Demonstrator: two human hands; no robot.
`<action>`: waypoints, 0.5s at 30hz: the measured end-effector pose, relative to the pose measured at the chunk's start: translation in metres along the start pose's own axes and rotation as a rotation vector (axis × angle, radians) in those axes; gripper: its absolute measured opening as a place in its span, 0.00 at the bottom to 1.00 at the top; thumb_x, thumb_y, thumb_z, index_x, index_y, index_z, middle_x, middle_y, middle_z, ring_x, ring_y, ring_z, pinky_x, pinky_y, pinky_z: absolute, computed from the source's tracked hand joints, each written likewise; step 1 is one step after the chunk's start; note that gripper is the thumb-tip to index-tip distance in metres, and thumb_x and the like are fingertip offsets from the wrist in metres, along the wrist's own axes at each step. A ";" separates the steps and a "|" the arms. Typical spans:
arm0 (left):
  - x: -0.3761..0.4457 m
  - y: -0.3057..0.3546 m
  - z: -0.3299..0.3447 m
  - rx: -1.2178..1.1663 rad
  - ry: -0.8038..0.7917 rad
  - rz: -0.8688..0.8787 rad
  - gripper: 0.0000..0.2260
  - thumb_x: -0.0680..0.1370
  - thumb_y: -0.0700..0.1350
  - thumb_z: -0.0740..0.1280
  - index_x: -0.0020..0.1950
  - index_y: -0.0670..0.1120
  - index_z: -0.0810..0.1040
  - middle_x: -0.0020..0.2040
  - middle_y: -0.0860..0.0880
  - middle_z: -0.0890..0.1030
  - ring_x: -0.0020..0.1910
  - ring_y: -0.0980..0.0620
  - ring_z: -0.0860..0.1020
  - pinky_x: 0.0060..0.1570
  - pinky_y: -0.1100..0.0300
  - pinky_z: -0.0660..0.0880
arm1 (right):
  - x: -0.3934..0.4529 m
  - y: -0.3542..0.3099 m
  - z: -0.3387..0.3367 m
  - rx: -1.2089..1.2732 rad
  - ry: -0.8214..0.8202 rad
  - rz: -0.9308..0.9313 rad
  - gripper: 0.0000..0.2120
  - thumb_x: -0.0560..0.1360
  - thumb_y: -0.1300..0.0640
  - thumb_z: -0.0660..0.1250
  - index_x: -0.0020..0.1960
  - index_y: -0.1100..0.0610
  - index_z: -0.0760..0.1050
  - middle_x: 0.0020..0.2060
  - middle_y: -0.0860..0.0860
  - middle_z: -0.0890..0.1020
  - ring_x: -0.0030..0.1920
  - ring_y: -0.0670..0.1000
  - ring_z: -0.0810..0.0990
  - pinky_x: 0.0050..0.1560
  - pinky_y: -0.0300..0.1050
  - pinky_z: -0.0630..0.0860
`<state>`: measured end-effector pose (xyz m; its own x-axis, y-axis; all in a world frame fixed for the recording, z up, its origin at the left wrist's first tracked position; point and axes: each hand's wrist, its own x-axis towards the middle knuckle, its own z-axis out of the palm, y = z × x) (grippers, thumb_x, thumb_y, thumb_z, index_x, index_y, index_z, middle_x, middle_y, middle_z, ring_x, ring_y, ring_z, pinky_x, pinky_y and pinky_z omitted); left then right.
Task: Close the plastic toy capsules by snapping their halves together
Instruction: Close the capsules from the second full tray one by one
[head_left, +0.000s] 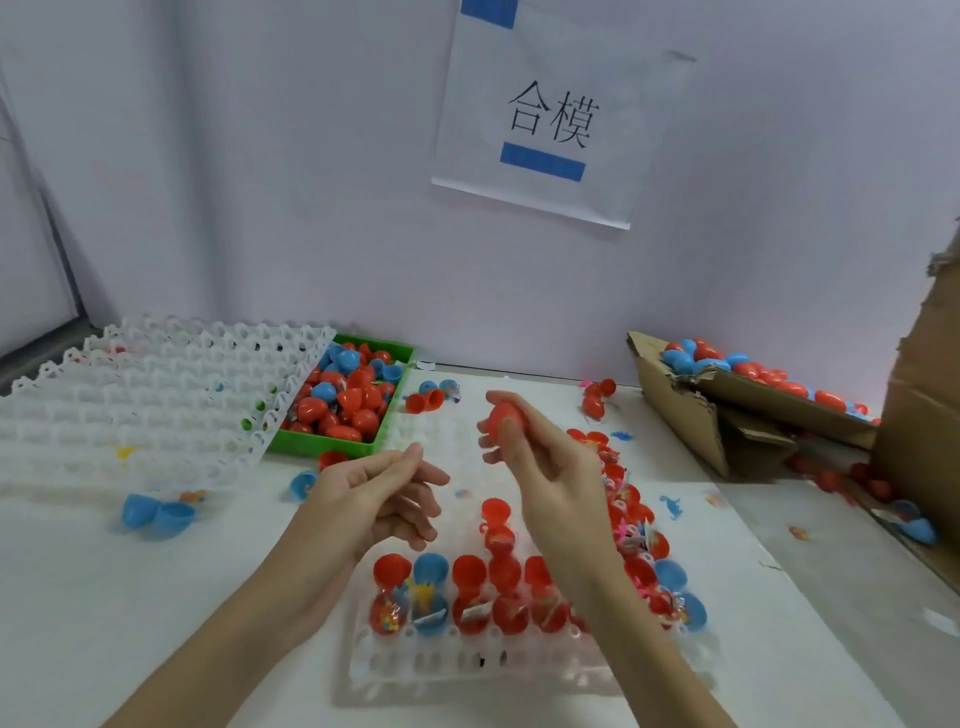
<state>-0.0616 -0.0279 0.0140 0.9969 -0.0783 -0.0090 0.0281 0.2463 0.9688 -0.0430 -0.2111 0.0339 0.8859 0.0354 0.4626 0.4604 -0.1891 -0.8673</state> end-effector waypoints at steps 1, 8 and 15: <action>0.000 0.000 -0.001 -0.016 0.006 0.001 0.19 0.76 0.56 0.68 0.47 0.41 0.87 0.38 0.40 0.82 0.36 0.45 0.82 0.36 0.59 0.81 | 0.014 -0.001 -0.013 0.100 0.027 0.097 0.18 0.80 0.45 0.66 0.67 0.48 0.80 0.49 0.41 0.85 0.50 0.42 0.83 0.50 0.35 0.80; 0.003 0.002 -0.004 -0.027 0.039 0.010 0.18 0.76 0.53 0.68 0.45 0.39 0.87 0.37 0.39 0.81 0.34 0.45 0.81 0.32 0.58 0.80 | 0.124 -0.010 -0.127 1.293 0.391 0.308 0.14 0.83 0.56 0.65 0.65 0.62 0.74 0.59 0.57 0.81 0.52 0.51 0.83 0.50 0.39 0.82; 0.003 0.004 -0.005 -0.014 0.038 0.019 0.18 0.77 0.54 0.68 0.45 0.39 0.87 0.37 0.40 0.82 0.33 0.46 0.81 0.33 0.58 0.80 | 0.079 0.037 -0.108 0.104 0.092 0.369 0.11 0.82 0.61 0.65 0.62 0.56 0.81 0.54 0.51 0.86 0.54 0.47 0.85 0.50 0.38 0.82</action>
<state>-0.0580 -0.0225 0.0162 0.9993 -0.0373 -0.0006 0.0103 0.2610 0.9653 0.0381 -0.3214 0.0582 0.9863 -0.1060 0.1265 0.1192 -0.0724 -0.9902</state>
